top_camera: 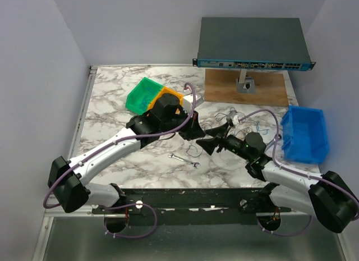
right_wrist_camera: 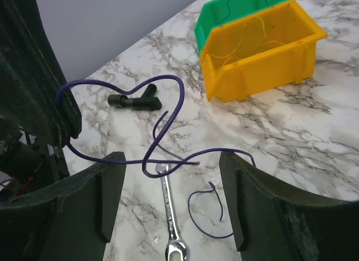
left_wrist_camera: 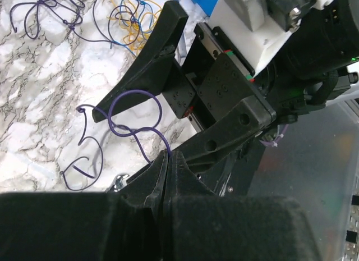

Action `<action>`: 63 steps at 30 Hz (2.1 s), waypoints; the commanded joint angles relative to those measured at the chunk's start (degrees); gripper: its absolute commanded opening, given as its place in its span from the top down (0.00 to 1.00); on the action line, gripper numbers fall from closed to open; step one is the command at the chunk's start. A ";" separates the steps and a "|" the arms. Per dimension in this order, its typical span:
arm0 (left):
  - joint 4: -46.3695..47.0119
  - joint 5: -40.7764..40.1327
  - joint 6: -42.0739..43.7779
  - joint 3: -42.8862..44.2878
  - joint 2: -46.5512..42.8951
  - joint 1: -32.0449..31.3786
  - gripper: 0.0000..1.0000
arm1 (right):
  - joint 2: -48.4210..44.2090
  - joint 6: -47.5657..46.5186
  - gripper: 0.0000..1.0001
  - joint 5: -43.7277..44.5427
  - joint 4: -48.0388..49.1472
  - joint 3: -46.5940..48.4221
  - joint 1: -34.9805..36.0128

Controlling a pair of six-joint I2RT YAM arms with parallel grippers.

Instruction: Untangle the cables

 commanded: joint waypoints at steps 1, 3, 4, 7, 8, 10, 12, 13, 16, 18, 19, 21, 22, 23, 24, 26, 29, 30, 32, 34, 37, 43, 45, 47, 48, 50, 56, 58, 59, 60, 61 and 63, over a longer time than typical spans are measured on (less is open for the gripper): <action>-2.76 -2.14 1.64 2.29 0.54 -0.57 1.00 | -3.55 -1.69 0.26 6.81 -0.93 -0.63 0.36; -3.25 -5.27 1.09 2.43 0.05 -0.59 1.00 | -4.98 -1.72 0.28 10.80 -1.68 -1.18 0.35; -3.65 -7.10 0.89 2.61 -0.15 -0.57 1.00 | -5.63 -1.83 0.28 12.28 -2.03 -1.45 0.32; -4.25 -10.18 0.05 3.22 -0.74 -0.55 1.00 | -6.76 -1.96 0.27 14.92 -2.59 -1.90 0.32; -4.30 -10.16 -0.02 3.49 -0.80 -0.53 1.00 | -6.77 -2.08 0.27 14.95 -2.62 -1.84 0.37; -4.57 -9.83 -0.02 4.18 -0.74 -0.49 1.00 | -6.37 -2.15 0.27 15.05 -2.91 -1.61 0.38; -5.20 -10.28 -0.28 4.89 -0.55 -0.49 1.00 | -5.67 -2.34 0.26 13.79 -2.76 -1.30 0.36; -5.34 -9.81 -0.13 5.22 -0.47 -0.54 1.00 | -5.19 -2.53 0.26 11.68 -2.46 -1.13 0.34; -5.14 -7.01 0.22 5.53 -0.31 -0.57 1.00 | -4.02 -2.56 0.26 6.68 -0.64 -1.11 0.40; -5.25 -4.69 0.33 5.62 0.03 -0.49 1.00 | -3.73 -2.69 0.27 4.36 0.28 -1.22 0.40; -5.34 -3.94 0.33 5.69 0.36 -0.54 1.00 | -3.70 -2.68 0.27 3.95 0.46 -1.29 0.44; -5.87 -2.32 0.42 6.16 1.32 -0.54 1.00 | -3.67 -2.86 0.29 3.52 0.76 -1.37 0.51; -6.27 -1.58 0.48 6.46 1.77 -0.54 1.00 | -3.77 -2.98 0.29 3.70 0.92 -1.44 0.52; -6.60 -0.62 0.51 7.00 2.44 -0.63 1.00 | -3.88 -3.13 0.30 3.86 1.01 -1.59 0.57; -6.83 0.34 0.52 7.36 3.04 -0.63 1.00 | -4.10 -3.27 0.30 4.46 1.03 -1.64 0.66; -7.36 1.79 0.51 8.20 4.09 -0.65 1.00 | -4.48 -3.39 0.31 5.01 1.03 -1.82 0.72; -7.55 2.81 0.45 8.77 5.12 -0.74 1.00 | -3.97 -3.47 0.39 4.85 0.25 -1.33 0.79; -7.58 3.25 0.49 8.92 5.38 -0.83 1.00 | -3.59 -3.54 0.45 4.56 -0.12 -0.85 0.79; -7.83 3.68 0.51 9.42 5.77 -0.88 1.00 | -2.48 -3.11 0.69 4.14 -1.12 0.20 0.80; -8.13 1.61 0.25 9.74 5.64 -0.83 0.98 | -1.54 -2.60 0.94 4.22 -2.01 0.89 0.80; -6.02 -8.24 -1.73 6.49 1.83 -0.63 0.63 | -1.95 -1.65 0.99 6.66 -2.09 0.61 0.77; 0.83 -13.74 -3.64 -3.78 -10.80 3.13 0.13 | -7.08 2.80 0.99 24.30 -12.73 2.70 0.79; 0.38 -17.18 -2.66 -6.75 -14.79 4.22 0.07 | -10.14 3.82 0.99 27.64 -21.86 7.32 0.79; 0.89 -20.10 -1.84 -10.65 -18.98 5.25 0.06 | -13.34 5.56 0.99 33.46 -30.73 12.51 0.80; 1.35 -21.63 -1.78 -12.84 -21.21 5.63 0.06 | -14.41 6.20 0.99 37.36 -35.42 15.64 0.80; 3.55 -25.24 -3.04 -17.47 -25.18 5.73 0.05 | -15.55 6.45 0.99 43.25 -44.05 22.25 0.73; 21.44 -29.12 -10.83 -36.79 -34.63 5.79 0.08 | -11.91 3.15 0.99 64.47 -64.03 41.75 0.71; 24.07 -30.86 -10.86 -40.39 -35.55 5.70 0.08 | -9.73 1.99 0.99 72.66 -68.23 46.96 0.66; 24.86 -31.54 -10.47 -41.67 -35.61 5.71 0.09 | -8.72 1.22 0.99 77.72 -69.50 48.98 0.63; 25.54 -31.85 -10.06 -42.52 -35.61 5.70 0.09 | -7.97 0.31 0.99 81.50 -70.07 50.63 0.62; 26.08 -32.01 -9.53 -43.24 -35.57 5.71 0.10 | -7.14 -0.99 0.99 85.60 -70.48 51.78 0.56; 26.92 -32.08 -8.85 -44.47 -35.62 5.66 0.11 | -5.64 -3.42 0.99 92.58 -70.52 53.71 -0.15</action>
